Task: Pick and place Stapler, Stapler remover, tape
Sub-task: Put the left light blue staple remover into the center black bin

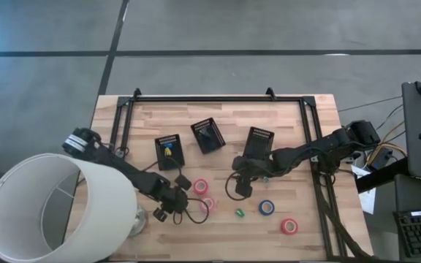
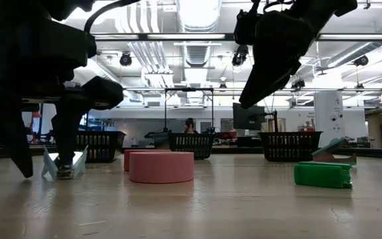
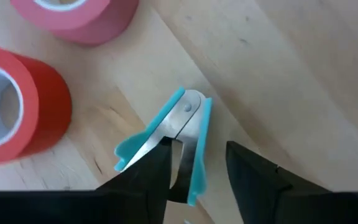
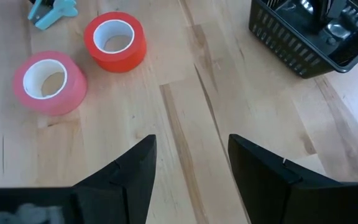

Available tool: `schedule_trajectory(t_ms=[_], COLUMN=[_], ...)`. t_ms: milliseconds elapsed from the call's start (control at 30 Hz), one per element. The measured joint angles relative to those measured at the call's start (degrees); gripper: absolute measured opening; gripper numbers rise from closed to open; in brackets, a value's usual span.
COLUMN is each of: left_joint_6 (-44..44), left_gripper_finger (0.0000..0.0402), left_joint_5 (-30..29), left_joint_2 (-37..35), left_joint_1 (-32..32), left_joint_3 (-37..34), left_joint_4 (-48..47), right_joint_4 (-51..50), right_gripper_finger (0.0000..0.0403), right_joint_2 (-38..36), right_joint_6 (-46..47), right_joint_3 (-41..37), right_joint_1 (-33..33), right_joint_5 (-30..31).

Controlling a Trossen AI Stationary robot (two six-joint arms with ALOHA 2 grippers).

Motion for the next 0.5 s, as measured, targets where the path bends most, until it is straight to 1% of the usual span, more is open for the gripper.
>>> schedule_trajectory(t_ms=[133,300,433,500], left_joint_6=[2.3,2.7,2.5,3.1], left_gripper_finger=[0.0104,0.004,0.0038,0.0038], left_joint_5=[-1.7,-6.9,-9.2,-11.6], left_joint_2=[0.4,-0.1,-0.6,-1.3], left_joint_1=[0.1,0.1,0.2,0.5], left_joint_3=[0.0,0.2,2.1,3.6], left_joint_4=[0.9,0.9,1.0,1.4], right_joint_4=[0.4,1.1,1.5,1.6], right_gripper_finger=[0.0194,0.0194,0.0194,0.0194], right_joint_2=[0.0,0.0,0.0,0.0], right_joint_6=[0.0,0.0,0.0,0.0], right_joint_3=[0.0,0.0,0.0,0.0], right_joint_1=[0.0,0.0,0.0,0.0], right_joint_5=[0.0,0.0,0.0,0.0])
